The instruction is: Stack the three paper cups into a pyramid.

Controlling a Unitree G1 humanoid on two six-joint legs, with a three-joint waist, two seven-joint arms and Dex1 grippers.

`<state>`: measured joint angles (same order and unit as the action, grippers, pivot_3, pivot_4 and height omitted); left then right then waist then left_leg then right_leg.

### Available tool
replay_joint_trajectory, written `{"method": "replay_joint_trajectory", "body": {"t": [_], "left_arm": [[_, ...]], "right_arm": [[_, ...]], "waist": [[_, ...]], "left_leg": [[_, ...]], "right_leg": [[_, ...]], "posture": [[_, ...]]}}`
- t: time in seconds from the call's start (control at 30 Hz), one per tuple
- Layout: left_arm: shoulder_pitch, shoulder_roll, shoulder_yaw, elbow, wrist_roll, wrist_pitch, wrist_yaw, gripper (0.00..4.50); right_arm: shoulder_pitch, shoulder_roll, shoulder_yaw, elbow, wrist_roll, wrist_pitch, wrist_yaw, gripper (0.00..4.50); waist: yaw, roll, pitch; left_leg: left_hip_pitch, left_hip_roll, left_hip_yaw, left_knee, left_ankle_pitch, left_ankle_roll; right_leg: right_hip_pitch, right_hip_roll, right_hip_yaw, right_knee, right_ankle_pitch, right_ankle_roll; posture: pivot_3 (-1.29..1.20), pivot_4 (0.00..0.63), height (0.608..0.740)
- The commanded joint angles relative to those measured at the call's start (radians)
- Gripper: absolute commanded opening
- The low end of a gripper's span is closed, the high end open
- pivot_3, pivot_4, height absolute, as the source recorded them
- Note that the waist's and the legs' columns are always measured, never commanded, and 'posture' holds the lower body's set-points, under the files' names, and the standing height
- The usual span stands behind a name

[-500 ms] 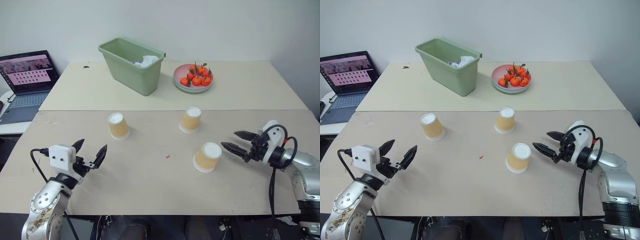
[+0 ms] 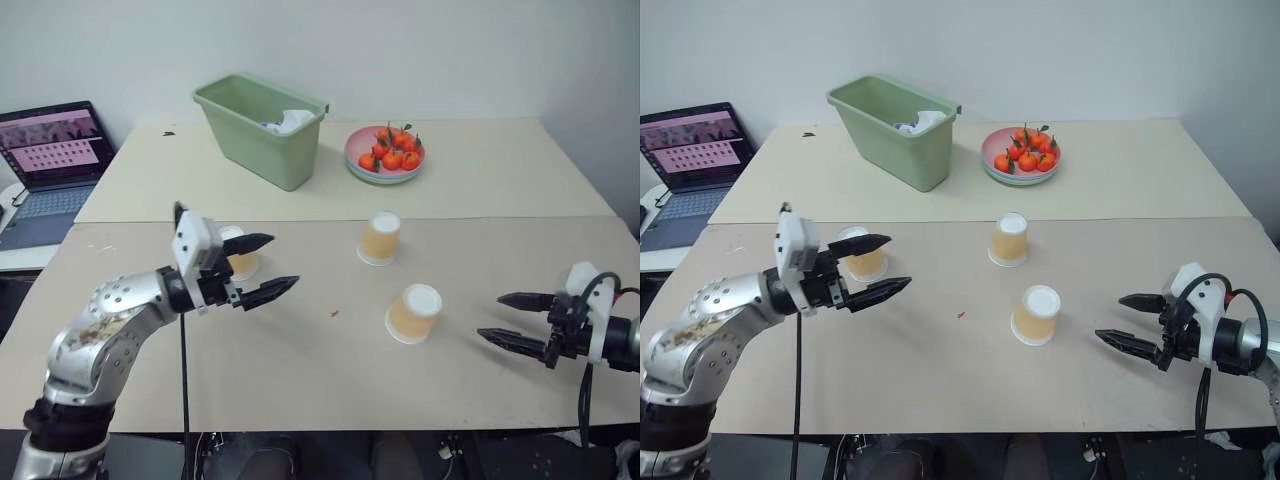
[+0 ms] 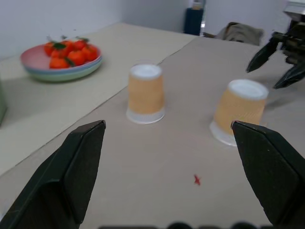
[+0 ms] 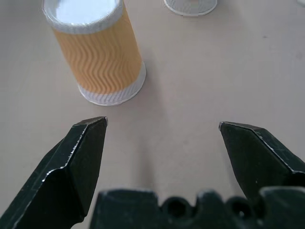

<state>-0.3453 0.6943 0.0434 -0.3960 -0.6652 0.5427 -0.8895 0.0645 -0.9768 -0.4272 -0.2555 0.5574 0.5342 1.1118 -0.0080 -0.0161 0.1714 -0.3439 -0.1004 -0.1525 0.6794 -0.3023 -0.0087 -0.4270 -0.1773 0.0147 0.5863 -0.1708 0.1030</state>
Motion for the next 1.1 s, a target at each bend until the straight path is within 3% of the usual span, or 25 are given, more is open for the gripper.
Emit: {"method": "replay_joint_trajectory", "body": {"t": [0.03, 0.27, 0.53, 1.03, 1.07, 1.1], "left_arm": [[-0.085, -0.011, -0.057, 0.034, 0.020, -0.014, -0.062, 4.50], [-0.142, -0.040, -0.128, 0.107, 0.070, -0.045, -0.140, 4.50], [-0.168, -0.052, -0.128, 0.139, 0.089, -0.042, -0.169, 4.50], [-0.103, -0.051, -0.045, 0.051, 0.045, 0.034, -0.073, 4.50], [-0.097, -0.053, -0.036, 0.040, 0.039, 0.042, -0.060, 4.50], [-0.088, -0.054, -0.024, 0.029, 0.034, 0.051, -0.045, 4.50]], "right_arm": [[-0.006, 0.038, -0.044, -0.165, 0.101, 0.060, -0.063, 4.42], [0.063, 0.159, 0.051, -0.285, 0.109, 0.079, -0.178, 4.42], [0.089, 0.192, 0.088, -0.279, 0.078, 0.044, -0.211, 4.42], [-0.158, 0.256, 0.302, -0.088, -0.017, -0.052, -0.186, 4.42], [-0.165, 0.258, 0.306, -0.077, -0.019, -0.060, -0.180, 3.91], [-0.172, 0.261, 0.311, -0.069, -0.020, -0.065, -0.175, 3.78]], "waist": [[0.001, -0.001, 0.000], [0.014, -0.002, 0.001], [0.017, -0.002, 0.001], [0.007, -0.002, 0.001], [0.007, -0.002, 0.001], [0.007, -0.002, 0.001]], "left_leg": [[0.000, 0.001, 0.000, 0.000, 0.000, 0.000], [-0.001, 0.007, -0.001, 0.000, 0.000, -0.001], [-0.002, 0.009, -0.001, 0.000, 0.000, -0.002], [0.000, 0.010, 0.000, 0.000, 0.002, -0.005], [0.000, 0.010, 0.000, 0.000, 0.002, -0.005], [0.000, 0.010, 0.000, 0.000, 0.002, -0.005]], "right_leg": [[0.000, 0.000, 0.000, 0.000, 0.000, 0.000], [0.000, 0.008, 0.000, -0.007, 0.005, -0.007], [-0.001, 0.010, 0.000, -0.007, 0.006, -0.008], [-0.001, 0.012, 0.000, -0.007, 0.007, -0.010], [-0.001, 0.012, 0.000, -0.007, 0.007, -0.010], [0.000, 0.012, 0.000, -0.007, 0.007, -0.010]], "posture": [[0.00, 0.150, 0.727], [0.00, 0.150, 0.727], [0.00, 0.150, 0.727], [0.00, 0.150, 0.727], [0.00, 0.150, 0.727], [0.00, 0.150, 0.727]]}}
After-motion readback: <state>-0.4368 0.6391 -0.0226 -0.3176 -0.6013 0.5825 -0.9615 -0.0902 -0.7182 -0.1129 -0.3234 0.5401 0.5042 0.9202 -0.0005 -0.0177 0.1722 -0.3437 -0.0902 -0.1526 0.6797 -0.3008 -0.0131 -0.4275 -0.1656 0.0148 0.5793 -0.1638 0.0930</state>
